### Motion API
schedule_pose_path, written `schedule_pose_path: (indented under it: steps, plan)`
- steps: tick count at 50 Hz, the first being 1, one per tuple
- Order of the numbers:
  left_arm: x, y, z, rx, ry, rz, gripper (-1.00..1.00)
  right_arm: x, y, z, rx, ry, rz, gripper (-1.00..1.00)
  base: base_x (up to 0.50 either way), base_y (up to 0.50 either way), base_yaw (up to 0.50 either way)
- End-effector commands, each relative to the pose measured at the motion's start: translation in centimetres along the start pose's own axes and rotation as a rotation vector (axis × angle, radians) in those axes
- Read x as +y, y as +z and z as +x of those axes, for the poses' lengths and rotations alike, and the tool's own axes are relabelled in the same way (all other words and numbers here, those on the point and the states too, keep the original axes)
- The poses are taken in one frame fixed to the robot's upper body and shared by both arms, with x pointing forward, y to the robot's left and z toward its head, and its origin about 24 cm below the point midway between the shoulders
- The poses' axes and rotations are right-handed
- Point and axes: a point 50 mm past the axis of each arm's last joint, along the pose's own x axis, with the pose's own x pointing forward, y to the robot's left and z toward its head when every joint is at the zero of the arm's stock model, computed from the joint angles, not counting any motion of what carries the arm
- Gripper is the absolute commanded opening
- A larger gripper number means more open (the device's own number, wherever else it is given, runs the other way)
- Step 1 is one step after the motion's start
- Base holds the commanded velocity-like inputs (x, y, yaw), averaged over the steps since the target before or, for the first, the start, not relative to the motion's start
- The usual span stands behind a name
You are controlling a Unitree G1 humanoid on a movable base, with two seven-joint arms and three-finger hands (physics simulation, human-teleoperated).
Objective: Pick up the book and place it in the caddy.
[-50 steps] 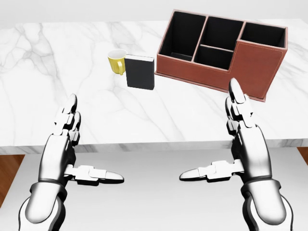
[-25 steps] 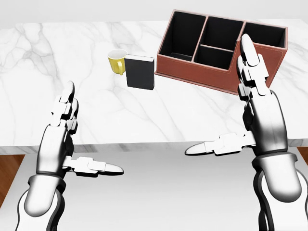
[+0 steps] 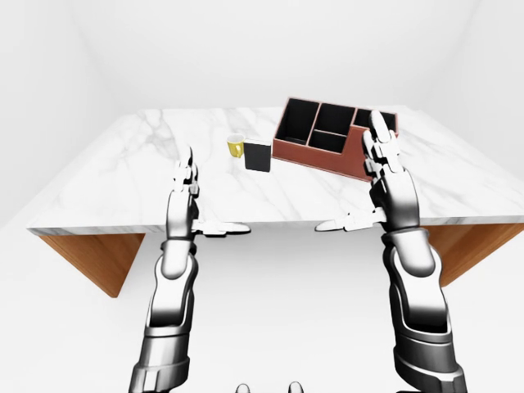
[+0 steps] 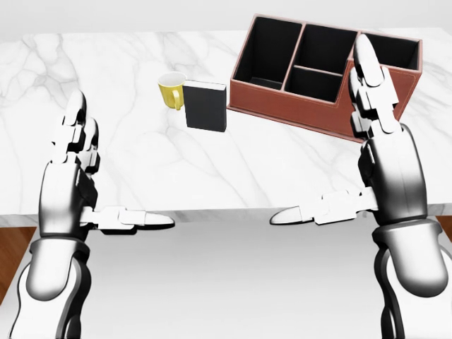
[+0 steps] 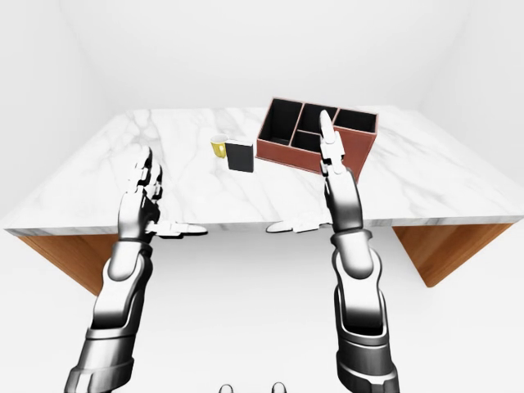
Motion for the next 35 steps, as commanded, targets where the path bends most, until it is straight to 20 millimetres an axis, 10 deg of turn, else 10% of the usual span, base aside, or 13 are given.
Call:
schedule_pose_path:
  steps: [1,35]
  plan:
    - [0.3,1.1,0.6,-0.036,0.029,-0.032,1.0,0.1,-0.1,-0.1,0.004,-0.001,0.004,1.0,0.0,0.0,0.0]
    - [0.1,1.2,0.4,-0.035,0.013,-0.039,1.0,1.0,0.4,-0.5,-0.017,0.017,0.086,1.0,-0.07,0.0,-0.1]
